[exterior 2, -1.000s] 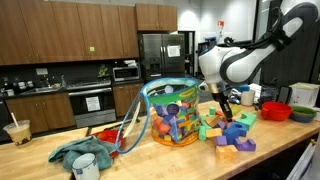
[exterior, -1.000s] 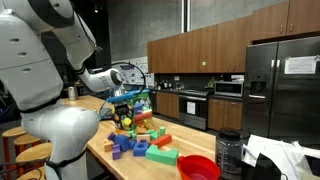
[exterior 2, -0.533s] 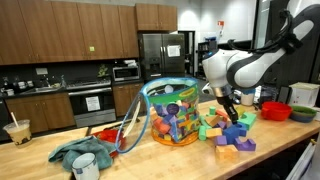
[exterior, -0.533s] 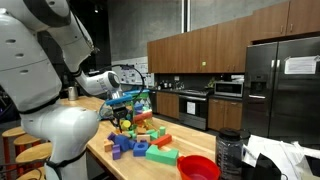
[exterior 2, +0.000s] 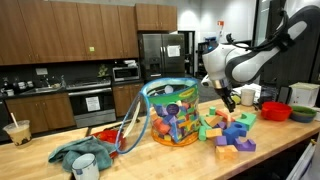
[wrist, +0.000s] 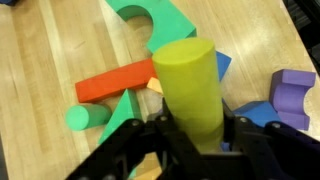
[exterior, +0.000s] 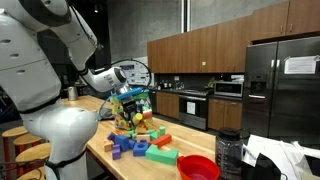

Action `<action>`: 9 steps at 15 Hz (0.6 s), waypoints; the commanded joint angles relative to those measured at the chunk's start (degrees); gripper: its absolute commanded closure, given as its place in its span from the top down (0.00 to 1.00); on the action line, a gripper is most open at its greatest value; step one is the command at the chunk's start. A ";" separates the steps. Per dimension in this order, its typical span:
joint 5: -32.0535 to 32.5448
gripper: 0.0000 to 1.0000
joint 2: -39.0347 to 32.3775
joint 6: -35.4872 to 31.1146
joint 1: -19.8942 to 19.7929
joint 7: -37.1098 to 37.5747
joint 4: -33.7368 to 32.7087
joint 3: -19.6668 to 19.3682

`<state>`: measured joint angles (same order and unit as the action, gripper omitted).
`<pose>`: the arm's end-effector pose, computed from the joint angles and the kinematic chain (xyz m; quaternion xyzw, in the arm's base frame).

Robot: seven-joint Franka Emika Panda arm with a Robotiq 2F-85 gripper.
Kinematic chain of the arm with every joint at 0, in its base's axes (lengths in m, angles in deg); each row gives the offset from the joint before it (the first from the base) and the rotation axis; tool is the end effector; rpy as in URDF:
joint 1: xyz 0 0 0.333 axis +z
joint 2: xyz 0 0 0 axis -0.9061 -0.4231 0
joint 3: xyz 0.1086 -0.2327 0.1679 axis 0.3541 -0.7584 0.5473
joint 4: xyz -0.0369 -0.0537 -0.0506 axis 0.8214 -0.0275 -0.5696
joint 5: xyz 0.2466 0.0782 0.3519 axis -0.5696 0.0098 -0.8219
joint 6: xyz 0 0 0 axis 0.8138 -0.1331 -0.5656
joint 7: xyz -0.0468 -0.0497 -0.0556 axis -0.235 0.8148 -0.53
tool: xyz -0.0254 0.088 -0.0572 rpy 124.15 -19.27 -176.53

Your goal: Remove one yellow block from the toy bag

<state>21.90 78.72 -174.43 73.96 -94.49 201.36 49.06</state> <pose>0.4036 0.0807 0.3132 0.8639 0.4442 -0.1127 0.2088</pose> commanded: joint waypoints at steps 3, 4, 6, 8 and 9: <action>-0.06 0.63 -1.16 0.04 0.36 -3.50 -2.17 -0.75; -0.31 0.69 -1.37 0.26 0.47 -4.06 -2.53 -0.76; -0.51 0.79 -1.89 0.60 0.63 -4.79 -3.47 -0.70; -0.38 0.92 -2.49 0.90 0.61 -5.48 -4.68 -0.67; -0.38 0.98 -2.77 1.07 0.62 -5.79 -5.34 -0.65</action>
<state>21.83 77.26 -174.39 74.27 -98.17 198.57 48.95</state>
